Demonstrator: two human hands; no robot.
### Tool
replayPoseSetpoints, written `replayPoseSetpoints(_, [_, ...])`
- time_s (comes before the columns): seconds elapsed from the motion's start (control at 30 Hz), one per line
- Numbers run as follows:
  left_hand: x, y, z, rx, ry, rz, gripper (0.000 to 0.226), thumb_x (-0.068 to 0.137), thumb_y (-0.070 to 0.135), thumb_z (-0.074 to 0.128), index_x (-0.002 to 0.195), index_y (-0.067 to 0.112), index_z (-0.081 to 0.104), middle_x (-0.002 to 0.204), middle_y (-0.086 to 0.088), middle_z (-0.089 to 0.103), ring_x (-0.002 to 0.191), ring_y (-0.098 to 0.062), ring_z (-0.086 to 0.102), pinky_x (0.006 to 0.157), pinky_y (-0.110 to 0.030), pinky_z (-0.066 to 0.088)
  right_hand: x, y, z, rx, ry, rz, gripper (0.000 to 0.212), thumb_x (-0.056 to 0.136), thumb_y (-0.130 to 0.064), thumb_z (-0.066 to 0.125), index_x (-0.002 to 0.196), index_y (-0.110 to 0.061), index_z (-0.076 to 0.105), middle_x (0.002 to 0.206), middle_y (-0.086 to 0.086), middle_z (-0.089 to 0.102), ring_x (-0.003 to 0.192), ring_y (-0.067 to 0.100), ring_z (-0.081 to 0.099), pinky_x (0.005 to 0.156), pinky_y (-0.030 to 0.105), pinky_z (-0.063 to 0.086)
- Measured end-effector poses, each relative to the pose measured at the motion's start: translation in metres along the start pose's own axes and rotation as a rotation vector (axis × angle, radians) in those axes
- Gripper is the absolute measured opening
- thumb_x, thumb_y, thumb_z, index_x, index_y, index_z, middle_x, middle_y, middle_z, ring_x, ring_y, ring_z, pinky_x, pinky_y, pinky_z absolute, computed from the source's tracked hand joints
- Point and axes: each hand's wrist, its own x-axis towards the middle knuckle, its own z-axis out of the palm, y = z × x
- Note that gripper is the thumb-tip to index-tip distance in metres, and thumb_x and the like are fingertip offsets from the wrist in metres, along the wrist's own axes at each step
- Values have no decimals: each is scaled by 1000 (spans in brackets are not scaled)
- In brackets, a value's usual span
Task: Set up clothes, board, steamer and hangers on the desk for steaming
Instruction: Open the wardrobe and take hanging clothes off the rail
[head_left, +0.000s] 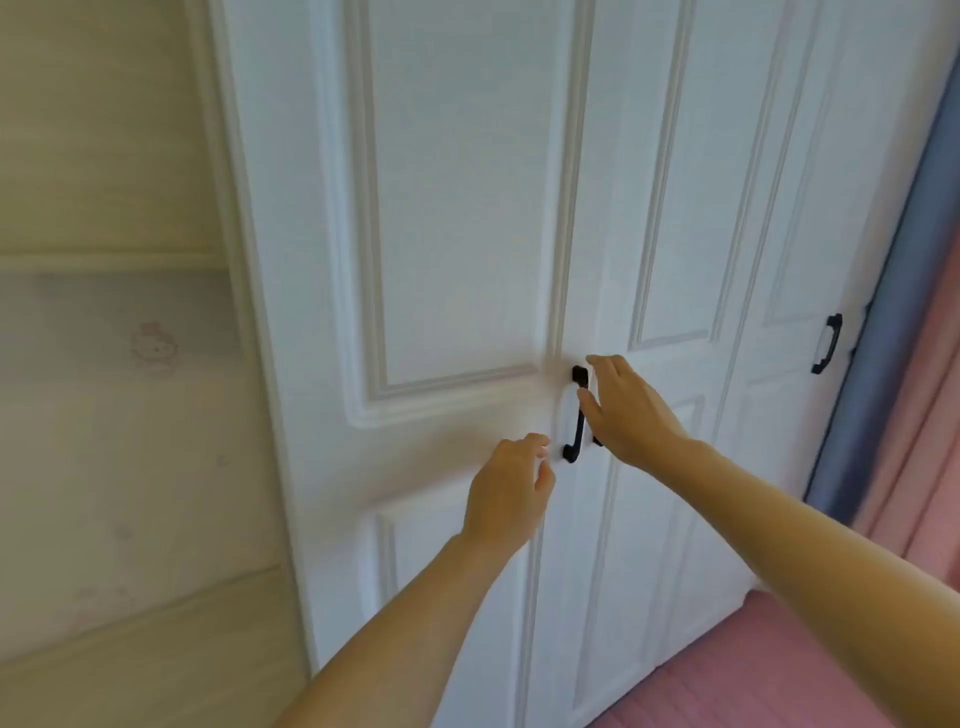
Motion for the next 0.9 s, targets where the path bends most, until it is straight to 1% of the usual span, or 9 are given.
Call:
replayPoseSetpoints(0.17, [33, 13, 37, -143, 26, -93, 33, 96, 22, 45, 129, 23, 50, 122, 8, 61, 109, -8, 55, 90, -26, 48, 32, 20, -3, 184, 20, 75, 48, 100, -26, 41, 143, -8, 31, 143, 11, 42, 123, 27, 48, 95, 32, 40])
replayPoseSetpoints(0.23, [42, 16, 48, -216, 52, -149, 34, 95, 20, 47, 129, 24, 50, 122, 8, 60, 108, -11, 57, 90, -29, 50, 41, 26, -2, 266, 23, 94, 49, 99, -25, 44, 143, -9, 31, 141, 10, 44, 120, 26, 50, 94, 32, 40])
replayPoseSetpoints(0.33, [51, 22, 59, -264, 76, -195, 34, 96, 20, 47, 131, 23, 48, 118, 5, 61, 105, -15, 59, 88, -33, 52, 51, 31, 0, 350, 36, 107, 46, 97, -24, 46, 140, -9, 35, 133, 8, 49, 112, 24, 53, 86, 28, 41])
replayPoseSetpoints(0.47, [57, 31, 65, -306, 124, -212, 28, 99, 23, 45, 127, 20, 50, 97, 5, 61, 89, -14, 59, 79, -29, 51, 63, 32, 0, 422, 43, 124, 45, 97, -25, 47, 139, -11, 38, 127, 6, 50, 109, 22, 55, 86, 29, 43])
replayPoseSetpoints(0.53, [58, 32, 66, -331, 137, -228, 26, 99, 22, 45, 125, 20, 50, 95, 4, 60, 88, -14, 58, 79, -28, 51, 67, 33, -4, 465, 44, 158, 46, 97, -29, 47, 139, -13, 39, 127, 3, 52, 109, 21, 55, 88, 32, 47])
replayPoseSetpoints(0.63, [56, 34, 70, -361, 140, -231, 23, 98, 21, 46, 121, 21, 50, 93, 3, 59, 84, -14, 56, 74, -28, 50, 73, 34, -12, 556, 37, 212, 42, 96, -32, 49, 134, -14, 44, 120, -1, 56, 103, 20, 58, 81, 31, 49])
replayPoseSetpoints(0.7, [55, 36, 73, -371, 138, -230, 23, 98, 22, 46, 121, 22, 50, 91, 3, 58, 80, -14, 53, 69, -25, 46, 75, 37, -17, 659, 14, 233, 41, 95, -33, 51, 130, -13, 48, 117, 0, 58, 100, 19, 61, 84, 36, 54])
replayPoseSetpoints(0.8, [50, 39, 75, -360, 139, -229, 25, 98, 23, 46, 122, 21, 49, 96, 1, 58, 82, -14, 52, 72, -25, 46, 75, 37, -24, 847, -50, 258, 36, 96, -30, 51, 127, -12, 51, 116, 0, 61, 104, 19, 62, 91, 41, 54])
replayPoseSetpoints(0.9, [44, 43, 73, -354, 137, -228, 24, 98, 24, 45, 122, 22, 49, 101, 0, 60, 91, -17, 57, 79, -31, 51, 70, 33, -30, 941, -85, 244, 33, 98, -29, 49, 128, -15, 50, 114, 1, 62, 104, 19, 63, 90, 41, 54])
